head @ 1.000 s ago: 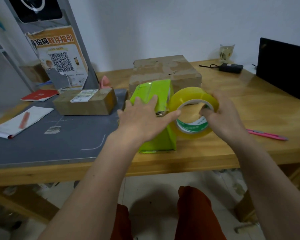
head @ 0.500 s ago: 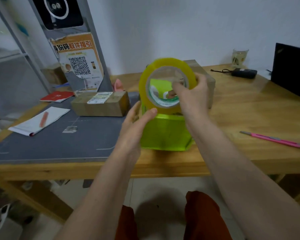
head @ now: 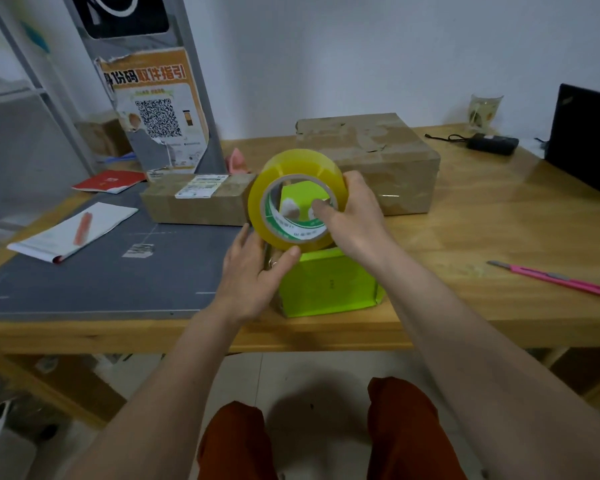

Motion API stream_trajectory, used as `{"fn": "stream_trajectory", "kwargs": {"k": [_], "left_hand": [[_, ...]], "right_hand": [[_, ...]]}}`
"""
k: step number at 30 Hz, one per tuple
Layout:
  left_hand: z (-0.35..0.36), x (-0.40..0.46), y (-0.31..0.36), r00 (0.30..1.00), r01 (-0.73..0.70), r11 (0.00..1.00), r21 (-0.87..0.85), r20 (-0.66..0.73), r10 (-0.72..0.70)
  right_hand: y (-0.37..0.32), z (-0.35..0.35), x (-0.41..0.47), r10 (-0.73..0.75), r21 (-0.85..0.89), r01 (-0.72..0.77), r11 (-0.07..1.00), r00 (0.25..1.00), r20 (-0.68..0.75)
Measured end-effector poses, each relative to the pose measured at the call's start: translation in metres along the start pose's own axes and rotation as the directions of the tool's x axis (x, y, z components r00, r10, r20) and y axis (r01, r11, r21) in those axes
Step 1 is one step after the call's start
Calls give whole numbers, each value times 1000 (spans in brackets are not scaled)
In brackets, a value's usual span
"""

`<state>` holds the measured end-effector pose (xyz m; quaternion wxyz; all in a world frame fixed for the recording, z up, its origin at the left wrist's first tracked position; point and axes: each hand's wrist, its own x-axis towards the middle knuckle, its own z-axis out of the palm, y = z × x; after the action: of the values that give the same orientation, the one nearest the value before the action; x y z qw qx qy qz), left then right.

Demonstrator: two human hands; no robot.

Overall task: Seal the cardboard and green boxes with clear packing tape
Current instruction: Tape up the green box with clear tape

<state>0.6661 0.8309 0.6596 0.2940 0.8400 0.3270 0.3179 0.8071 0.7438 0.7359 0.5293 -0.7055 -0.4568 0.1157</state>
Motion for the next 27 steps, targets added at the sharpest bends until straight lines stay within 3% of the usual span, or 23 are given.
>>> {"fn": "stream_trajectory", "kwargs": {"k": [3, 9, 13, 17, 23, 27], "left_hand": [[-1, 2, 0, 1000, -3, 997, 83, -3, 3], [1, 1, -1, 1000, -1, 998, 58, -13, 2], [4, 0, 4, 1000, 17, 998, 53, -20, -16], [2, -1, 6, 1000, 24, 999, 37, -13, -24], [3, -4, 13, 1000, 31, 999, 37, 1, -31], [1, -4, 13, 999, 38, 998, 41, 13, -39]], "right_hand": [[2, -18, 7, 1, -57, -3, 998, 999, -34], [15, -76, 13, -27, -231, -19, 973, 981, -192], [19, -90, 9, -119, -323, 49, 945, 973, -199], [20, -105, 7, -107, -448, -18, 894, 962, -252], [22, -117, 1, -160, -511, 54, 858, 973, -166], [38, -129, 7, -120, -597, -1, 802, 979, -163]]}}
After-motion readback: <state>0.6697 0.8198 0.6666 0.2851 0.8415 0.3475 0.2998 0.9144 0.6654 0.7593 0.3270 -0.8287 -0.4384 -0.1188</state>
